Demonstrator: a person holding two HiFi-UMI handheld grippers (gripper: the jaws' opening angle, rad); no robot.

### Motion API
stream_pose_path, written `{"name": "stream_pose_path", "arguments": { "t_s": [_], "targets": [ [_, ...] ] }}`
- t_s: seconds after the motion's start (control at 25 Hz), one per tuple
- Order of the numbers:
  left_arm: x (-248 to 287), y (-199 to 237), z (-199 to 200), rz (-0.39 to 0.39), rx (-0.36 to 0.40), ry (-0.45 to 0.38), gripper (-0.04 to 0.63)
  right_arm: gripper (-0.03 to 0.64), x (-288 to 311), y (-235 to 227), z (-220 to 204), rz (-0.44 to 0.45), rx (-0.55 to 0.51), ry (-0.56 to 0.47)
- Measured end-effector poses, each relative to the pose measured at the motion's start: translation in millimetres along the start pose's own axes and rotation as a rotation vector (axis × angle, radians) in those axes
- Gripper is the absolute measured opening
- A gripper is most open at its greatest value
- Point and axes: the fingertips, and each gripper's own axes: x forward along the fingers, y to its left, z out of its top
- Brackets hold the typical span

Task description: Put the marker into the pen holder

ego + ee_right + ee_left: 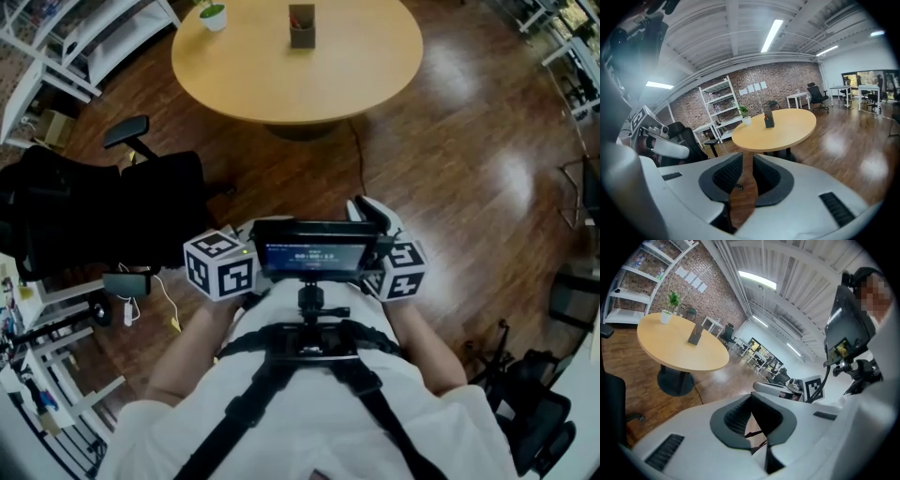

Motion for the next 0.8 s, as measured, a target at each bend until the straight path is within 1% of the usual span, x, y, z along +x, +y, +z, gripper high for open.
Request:
{"name": "stream_pose_path", "arguments": {
  "t_s": [0.16, 0.44, 0.8],
  "targets": [
    [-13.0, 10.2, -2.1, -0.005, -0.014, 0.004, -0.006, 0.066, 6.2, 14.8, -1.9, -0.005, 0.001, -0.001],
    [-18.7, 15.6, -1.4, -0.031, -0.003, 0.021, -0.006, -0.009, 9.3, 22.7, -2.5, -0.024, 0.007, -0.009],
    [-14.1, 16.7, 4.4, -0.051, 0.018, 0.036, -0.005, -0.012, 12.0, 25.8, 2.4, -0.006, -0.015, -0.003]
  ]
}}
